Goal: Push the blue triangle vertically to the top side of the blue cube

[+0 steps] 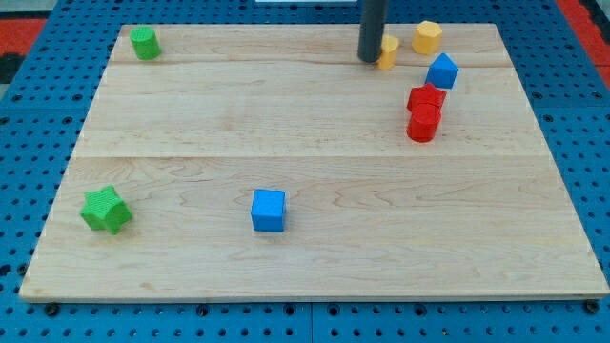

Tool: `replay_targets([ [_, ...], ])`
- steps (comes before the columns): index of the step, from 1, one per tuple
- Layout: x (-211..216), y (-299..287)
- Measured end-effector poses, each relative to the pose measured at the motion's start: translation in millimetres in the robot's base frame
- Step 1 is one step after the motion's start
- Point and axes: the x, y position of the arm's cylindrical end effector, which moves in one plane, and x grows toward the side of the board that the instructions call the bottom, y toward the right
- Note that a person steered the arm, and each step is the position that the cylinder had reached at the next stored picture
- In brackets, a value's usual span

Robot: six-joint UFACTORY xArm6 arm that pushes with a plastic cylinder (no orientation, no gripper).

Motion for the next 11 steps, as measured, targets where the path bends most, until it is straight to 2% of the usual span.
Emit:
replay_targets([
  [1,-6.1,14.8],
  [4,16.9,-17.9],
  [11,17.1,-39.2],
])
